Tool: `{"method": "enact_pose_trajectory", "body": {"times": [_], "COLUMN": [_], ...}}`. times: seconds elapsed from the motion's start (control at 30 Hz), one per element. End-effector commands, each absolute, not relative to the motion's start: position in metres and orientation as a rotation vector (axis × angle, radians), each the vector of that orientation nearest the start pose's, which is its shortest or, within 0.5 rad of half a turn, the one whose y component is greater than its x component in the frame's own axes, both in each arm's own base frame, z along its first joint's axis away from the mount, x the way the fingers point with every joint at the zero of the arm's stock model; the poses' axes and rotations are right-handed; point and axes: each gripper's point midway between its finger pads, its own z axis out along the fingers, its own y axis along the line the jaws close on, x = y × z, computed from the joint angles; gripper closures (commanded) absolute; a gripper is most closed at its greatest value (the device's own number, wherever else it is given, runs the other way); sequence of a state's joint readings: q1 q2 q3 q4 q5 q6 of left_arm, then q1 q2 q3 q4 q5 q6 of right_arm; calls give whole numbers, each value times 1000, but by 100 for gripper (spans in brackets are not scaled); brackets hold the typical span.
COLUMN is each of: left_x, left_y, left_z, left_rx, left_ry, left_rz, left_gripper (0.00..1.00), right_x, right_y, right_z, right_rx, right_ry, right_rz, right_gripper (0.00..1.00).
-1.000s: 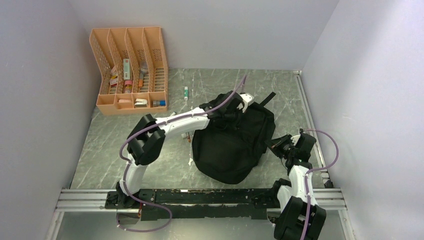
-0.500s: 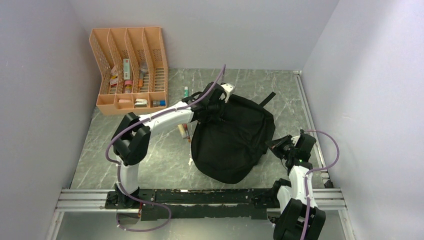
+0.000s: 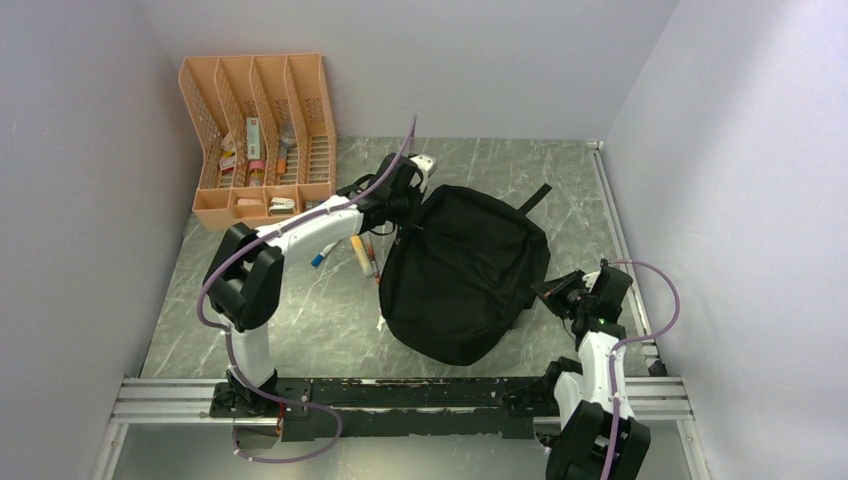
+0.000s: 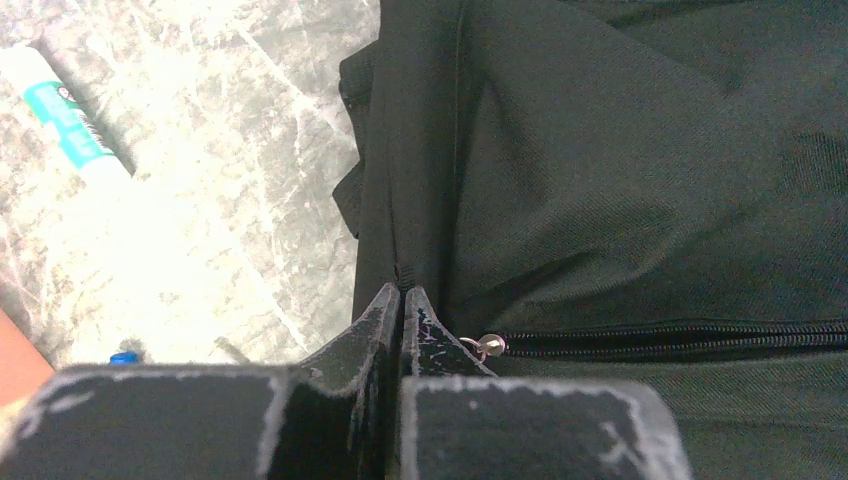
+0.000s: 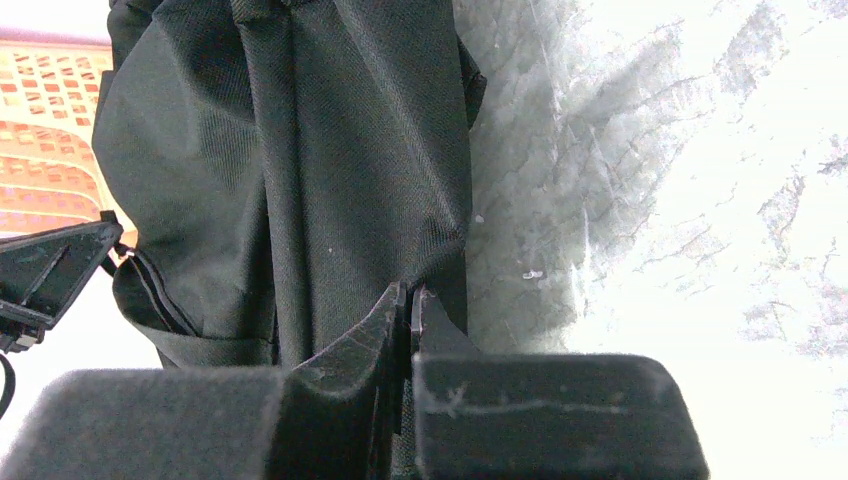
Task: Pack the student bag
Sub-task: Unzip the student bag at the center of the board.
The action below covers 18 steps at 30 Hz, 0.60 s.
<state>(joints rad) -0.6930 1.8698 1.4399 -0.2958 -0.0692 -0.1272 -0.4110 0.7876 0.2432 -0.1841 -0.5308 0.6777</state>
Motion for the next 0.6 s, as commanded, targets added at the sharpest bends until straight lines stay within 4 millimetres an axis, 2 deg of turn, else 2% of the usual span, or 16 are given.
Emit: {"method": "enact_pose_trajectory", "body": {"times": [0.0, 0.13, 0.2, 0.27, 0.4, 0.5, 0.57], "left_x": [424, 427, 424, 420, 419, 422, 425], "left_y": [-282, -275, -283, -292, -295, -285, -273], "left_z": [148, 144, 142, 145, 159, 175, 184], "left_rx": [493, 464, 495, 521, 487, 424, 364], "left_ry": [2157, 2173, 2178, 2179, 2163, 2146, 2142], "left_rz": [-231, -223, -279, -337, -380, -368, -364], "left_gripper": [95, 95, 95, 86, 73, 59, 55], "right_x": [243, 244, 245, 248, 259, 265, 268], "right_y": [8, 7, 8, 11, 9, 0, -7], "right_z": [67, 69, 72, 80, 108, 130, 142], "right_rx": [927, 922, 914, 897, 857, 833, 830], "right_ry": [2067, 2068, 2061, 2047, 2013, 1991, 1978], "right_rz": [688, 681, 692, 722, 734, 678, 632], "right_gripper": [100, 100, 100, 99, 77, 64, 60]}}
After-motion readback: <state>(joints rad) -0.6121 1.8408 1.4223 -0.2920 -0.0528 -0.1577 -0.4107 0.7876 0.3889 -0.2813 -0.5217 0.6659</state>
